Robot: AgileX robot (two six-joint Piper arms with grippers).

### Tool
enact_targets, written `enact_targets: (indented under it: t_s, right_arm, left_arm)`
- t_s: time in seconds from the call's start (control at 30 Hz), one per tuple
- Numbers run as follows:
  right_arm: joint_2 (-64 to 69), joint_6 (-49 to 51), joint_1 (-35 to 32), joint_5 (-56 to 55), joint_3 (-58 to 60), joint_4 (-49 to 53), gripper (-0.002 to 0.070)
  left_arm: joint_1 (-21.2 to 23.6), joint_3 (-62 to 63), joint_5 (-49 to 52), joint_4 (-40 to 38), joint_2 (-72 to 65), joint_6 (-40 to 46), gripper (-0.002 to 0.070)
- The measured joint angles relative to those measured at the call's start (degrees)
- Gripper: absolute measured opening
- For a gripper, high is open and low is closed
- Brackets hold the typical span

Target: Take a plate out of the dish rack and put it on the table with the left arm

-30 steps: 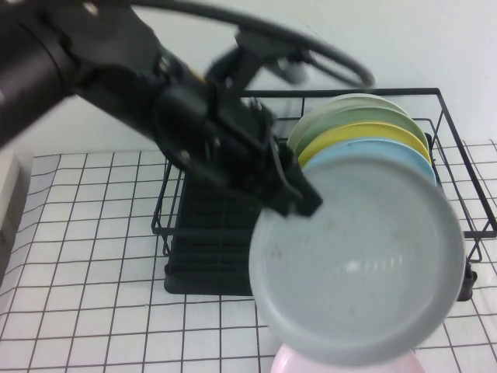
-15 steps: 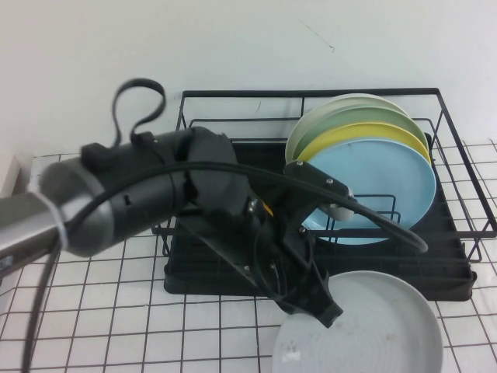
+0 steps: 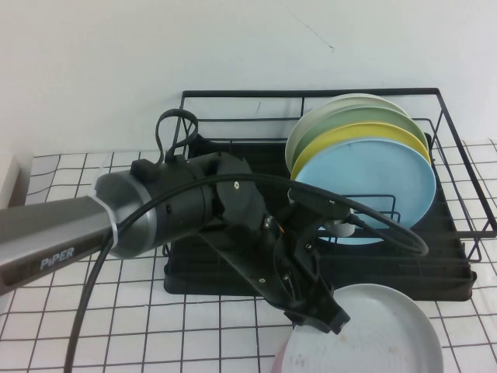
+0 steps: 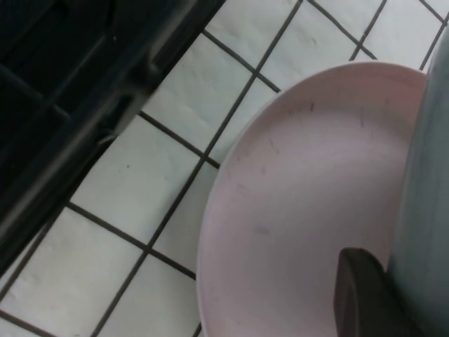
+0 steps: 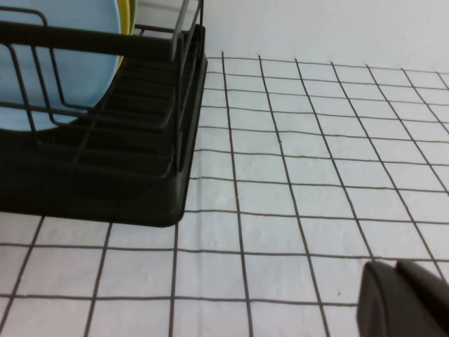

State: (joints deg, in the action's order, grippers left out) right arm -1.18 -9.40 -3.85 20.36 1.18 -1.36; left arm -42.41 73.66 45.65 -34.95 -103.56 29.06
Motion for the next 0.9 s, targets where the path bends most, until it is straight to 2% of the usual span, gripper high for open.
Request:
enact_targets:
  t_s: [0.17,0.23,0.4,0.53,0.77,0.87,0.9]
  right_arm:
    - [0.00,0.00,0.00,0.00,0.00,0.00,-0.0001]
    - [0.00,0.00,0.00,0.00,0.00,0.00,-0.0001]
    - [0.00,0.00,0.00,0.00,0.00,0.00,-0.0001]
    - [0.00,0.00,0.00,0.00,0.00,0.00,-0.0001]
    - [0.00,0.00,0.00,0.00,0.00,0.00,-0.0001]
    - [0.00,0.00,0.00,0.00,0.00,0.00,-0.0001]
    - [0.00,0.00,0.00,0.00,0.00,0.00,-0.0001]
  left_arm:
    - [0.00,0.00,0.00,0.25,-0.04,-0.04,0.0096]
    - [-0.09,0.00,-0.37,1.61,-0.04,-0.04,0.0142]
    - [-0.09,0.00,-0.41,6.54,-0.50,-0.04,0.0321]
    - [-0.09,0.00,0.82,8.52,-0.50,-0.04,0.0371]
    - [-0.09,2.06,3.17,13.31,1.07,-0.21,0.0361]
    - [-0.09,3.14,2.85,13.63,3.72,-0.30,0.0253]
    - [-0.09,3.24,2.53,13.63,4.64,-0.30,0.0191]
